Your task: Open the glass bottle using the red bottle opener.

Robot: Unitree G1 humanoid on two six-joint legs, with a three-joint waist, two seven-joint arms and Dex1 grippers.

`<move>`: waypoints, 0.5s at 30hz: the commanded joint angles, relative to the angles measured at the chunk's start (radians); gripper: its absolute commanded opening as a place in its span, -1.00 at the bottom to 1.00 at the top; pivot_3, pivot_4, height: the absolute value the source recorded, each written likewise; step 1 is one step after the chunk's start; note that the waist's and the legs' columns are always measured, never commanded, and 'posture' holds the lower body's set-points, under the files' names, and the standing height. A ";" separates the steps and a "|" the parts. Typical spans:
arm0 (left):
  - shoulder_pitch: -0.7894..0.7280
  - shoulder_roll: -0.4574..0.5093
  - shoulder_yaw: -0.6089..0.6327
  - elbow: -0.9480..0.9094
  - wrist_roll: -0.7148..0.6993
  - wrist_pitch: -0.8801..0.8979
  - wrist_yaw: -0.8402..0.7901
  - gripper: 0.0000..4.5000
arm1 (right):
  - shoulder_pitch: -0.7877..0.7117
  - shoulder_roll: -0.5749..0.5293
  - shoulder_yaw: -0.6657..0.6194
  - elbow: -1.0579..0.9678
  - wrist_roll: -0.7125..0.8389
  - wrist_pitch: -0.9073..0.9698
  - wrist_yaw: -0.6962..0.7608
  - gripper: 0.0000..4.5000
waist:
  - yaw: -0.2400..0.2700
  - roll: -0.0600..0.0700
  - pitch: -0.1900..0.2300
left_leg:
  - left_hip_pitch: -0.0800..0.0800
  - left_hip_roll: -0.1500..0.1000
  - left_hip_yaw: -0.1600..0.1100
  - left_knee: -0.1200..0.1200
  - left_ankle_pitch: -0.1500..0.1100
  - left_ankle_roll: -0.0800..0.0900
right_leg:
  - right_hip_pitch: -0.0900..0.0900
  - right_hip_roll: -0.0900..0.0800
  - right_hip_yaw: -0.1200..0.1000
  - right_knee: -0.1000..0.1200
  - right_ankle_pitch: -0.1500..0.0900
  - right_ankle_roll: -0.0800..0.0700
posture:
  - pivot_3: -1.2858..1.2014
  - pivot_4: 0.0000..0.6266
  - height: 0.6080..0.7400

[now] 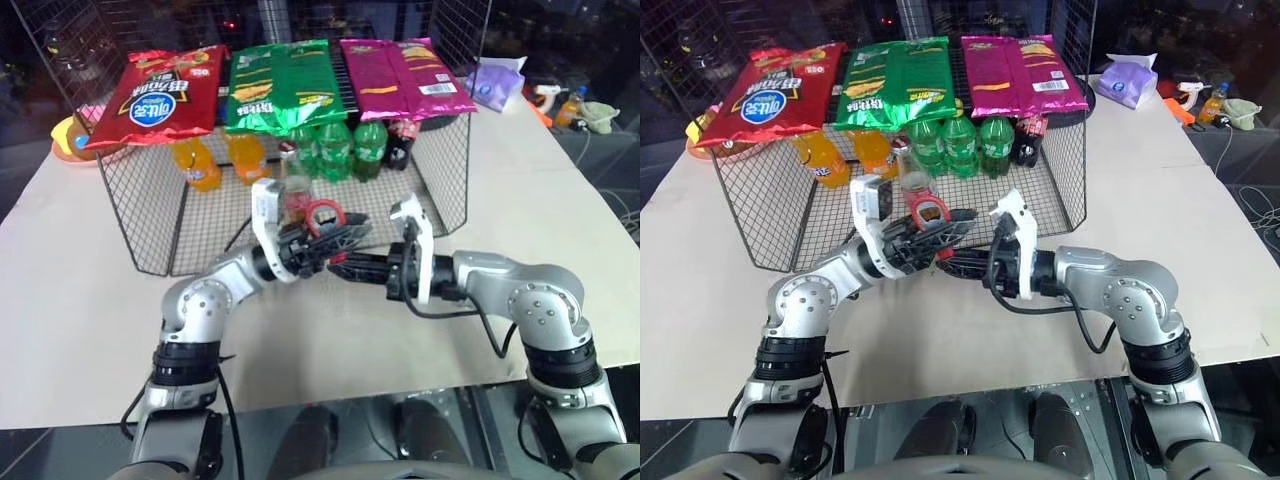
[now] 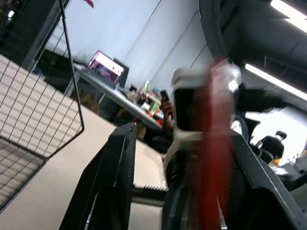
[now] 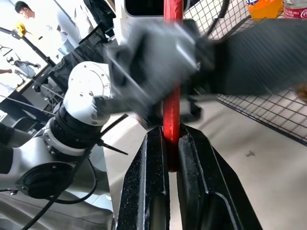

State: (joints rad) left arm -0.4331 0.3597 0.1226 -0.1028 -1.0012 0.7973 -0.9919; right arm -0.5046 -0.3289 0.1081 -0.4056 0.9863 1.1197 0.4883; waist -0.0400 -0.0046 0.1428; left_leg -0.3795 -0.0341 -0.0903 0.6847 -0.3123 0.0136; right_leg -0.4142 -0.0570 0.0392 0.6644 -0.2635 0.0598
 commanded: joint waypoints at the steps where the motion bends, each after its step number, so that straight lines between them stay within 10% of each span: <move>1: 0.003 0.005 0.055 -0.049 -0.075 0.021 0.024 0.00 | 0.015 -0.018 -0.044 -0.027 0.009 -0.027 0.013 -1.00 | 0.001 0.000 0.000 | 0.000 0.000 0.000 0.000 0.000 0.000 | 0.000 0.000 0.000 0.000 0.000 0.000 | 0.03 -0.52 1.00; 15: 0.177 0.079 0.036 -0.291 0.126 -0.134 0.139 0.00 | 0.187 -0.128 -0.240 -0.072 -0.022 -0.148 0.000 -1.00 | 0.007 0.000 0.000 | -0.001 0.000 0.000 -0.001 0.000 0.000 | 0.000 -0.001 0.000 -0.002 0.000 0.000 | 0.03 -0.52 1.00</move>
State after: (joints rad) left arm -0.2806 0.4269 0.1705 -0.3237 -0.9245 0.7141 -0.8713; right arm -0.3314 -0.4500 -0.0909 -0.4312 0.9642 1.0139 0.4894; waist -0.0325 -0.0046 0.1428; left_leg -0.3802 -0.0344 -0.0898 0.6835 -0.3124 0.0137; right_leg -0.4142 -0.0583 0.0397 0.6626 -0.2635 0.0598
